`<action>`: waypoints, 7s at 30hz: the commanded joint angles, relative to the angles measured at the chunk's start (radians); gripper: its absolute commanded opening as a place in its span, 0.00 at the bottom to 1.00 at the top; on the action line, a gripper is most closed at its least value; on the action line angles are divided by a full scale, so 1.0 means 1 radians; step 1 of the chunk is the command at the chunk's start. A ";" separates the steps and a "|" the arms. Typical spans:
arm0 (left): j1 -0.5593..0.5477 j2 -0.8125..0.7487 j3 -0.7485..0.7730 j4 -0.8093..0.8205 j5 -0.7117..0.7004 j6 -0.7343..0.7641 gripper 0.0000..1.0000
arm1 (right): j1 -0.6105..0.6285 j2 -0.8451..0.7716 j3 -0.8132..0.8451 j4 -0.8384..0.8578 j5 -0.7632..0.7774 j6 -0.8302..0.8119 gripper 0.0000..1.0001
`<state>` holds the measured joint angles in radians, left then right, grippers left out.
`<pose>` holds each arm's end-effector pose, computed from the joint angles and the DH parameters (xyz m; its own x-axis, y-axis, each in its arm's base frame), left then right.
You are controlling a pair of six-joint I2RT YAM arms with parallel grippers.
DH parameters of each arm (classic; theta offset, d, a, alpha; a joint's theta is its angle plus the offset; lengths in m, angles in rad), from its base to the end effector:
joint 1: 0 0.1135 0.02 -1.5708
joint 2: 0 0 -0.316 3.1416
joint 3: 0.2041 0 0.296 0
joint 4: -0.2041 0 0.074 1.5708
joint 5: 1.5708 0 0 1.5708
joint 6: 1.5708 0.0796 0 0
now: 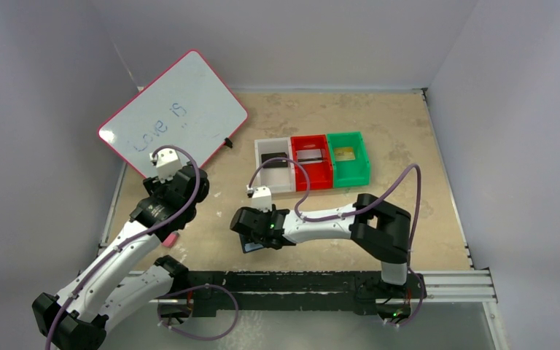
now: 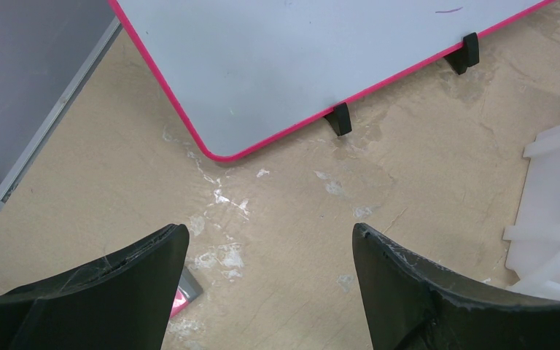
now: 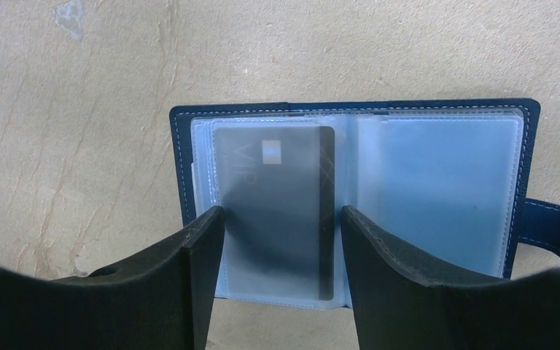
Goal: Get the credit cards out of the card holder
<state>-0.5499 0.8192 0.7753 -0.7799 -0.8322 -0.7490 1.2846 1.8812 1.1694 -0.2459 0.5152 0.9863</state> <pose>0.1869 -0.0455 0.2980 -0.4061 -0.2888 -0.8670 -0.4819 0.8738 -0.0653 0.1668 0.4279 0.1533 -0.7569 -0.0012 -0.6536 -0.2239 0.9400 0.2575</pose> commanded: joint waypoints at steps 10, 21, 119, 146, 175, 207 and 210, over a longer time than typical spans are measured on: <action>0.008 0.001 0.031 0.011 -0.007 -0.009 0.83 | 0.007 0.038 -0.047 -0.057 -0.039 0.016 0.45; 0.008 0.007 0.031 0.011 -0.002 -0.007 0.83 | 0.000 0.003 -0.110 0.061 -0.108 0.009 0.36; -0.564 0.394 -0.371 0.868 0.466 -0.553 0.60 | -0.211 -0.322 -0.715 0.865 -0.451 0.216 0.11; -0.564 0.304 -0.354 0.743 0.331 -0.555 0.61 | -0.217 -0.299 -0.935 1.149 -0.412 0.460 0.00; -0.564 0.368 -0.248 0.764 0.314 -0.445 0.63 | -0.226 -0.271 -0.944 1.163 -0.418 0.479 0.00; -0.564 0.472 -0.400 1.022 0.482 -0.507 0.63 | -0.229 -0.283 -0.980 1.223 -0.411 0.495 0.00; -0.564 0.473 -0.429 1.071 0.498 -0.532 0.62 | -0.229 -0.282 -0.987 1.250 -0.409 0.498 0.00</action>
<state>-1.1084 1.2793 0.3904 0.2234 -0.3916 -1.2453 1.0592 1.5967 0.2031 0.9798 0.0841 1.4773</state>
